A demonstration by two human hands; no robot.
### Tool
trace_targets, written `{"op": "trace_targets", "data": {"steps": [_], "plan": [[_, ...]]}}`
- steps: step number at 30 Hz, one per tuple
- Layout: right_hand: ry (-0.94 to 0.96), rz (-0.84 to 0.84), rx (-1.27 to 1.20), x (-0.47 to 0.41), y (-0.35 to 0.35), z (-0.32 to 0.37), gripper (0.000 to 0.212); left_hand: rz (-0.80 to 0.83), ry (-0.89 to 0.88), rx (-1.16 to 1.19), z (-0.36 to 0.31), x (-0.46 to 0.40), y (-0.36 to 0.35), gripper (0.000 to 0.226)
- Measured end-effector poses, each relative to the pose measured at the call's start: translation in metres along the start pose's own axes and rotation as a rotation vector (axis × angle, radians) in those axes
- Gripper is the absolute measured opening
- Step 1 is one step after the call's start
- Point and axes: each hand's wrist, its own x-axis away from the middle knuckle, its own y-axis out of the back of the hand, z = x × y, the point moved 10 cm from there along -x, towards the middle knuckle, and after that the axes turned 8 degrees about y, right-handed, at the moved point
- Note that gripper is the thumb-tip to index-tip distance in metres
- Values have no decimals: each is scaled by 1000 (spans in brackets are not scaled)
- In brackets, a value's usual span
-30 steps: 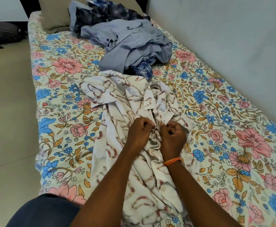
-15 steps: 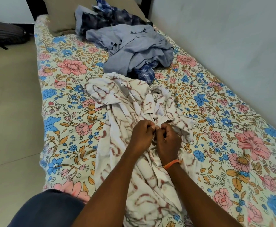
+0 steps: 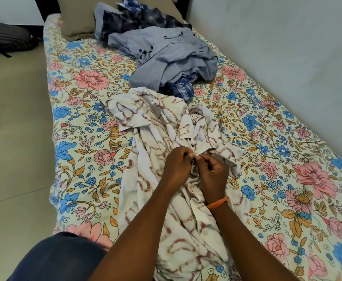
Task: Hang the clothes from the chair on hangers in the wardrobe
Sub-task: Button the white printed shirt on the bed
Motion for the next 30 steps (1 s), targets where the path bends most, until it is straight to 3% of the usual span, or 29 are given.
{"op": "trace_targets", "data": {"steps": [6, 17, 30], "plan": [[-87, 21, -56, 1, -7, -5, 11, -4, 29, -22, 2, -1, -1, 14], [-18, 30, 15, 1, -7, -6, 16, -53, 27, -66, 1, 0, 0, 15], [-109, 58, -105, -3, -6, -16, 8, -14, 39, 59, 10, -3, 3, 12]]}}
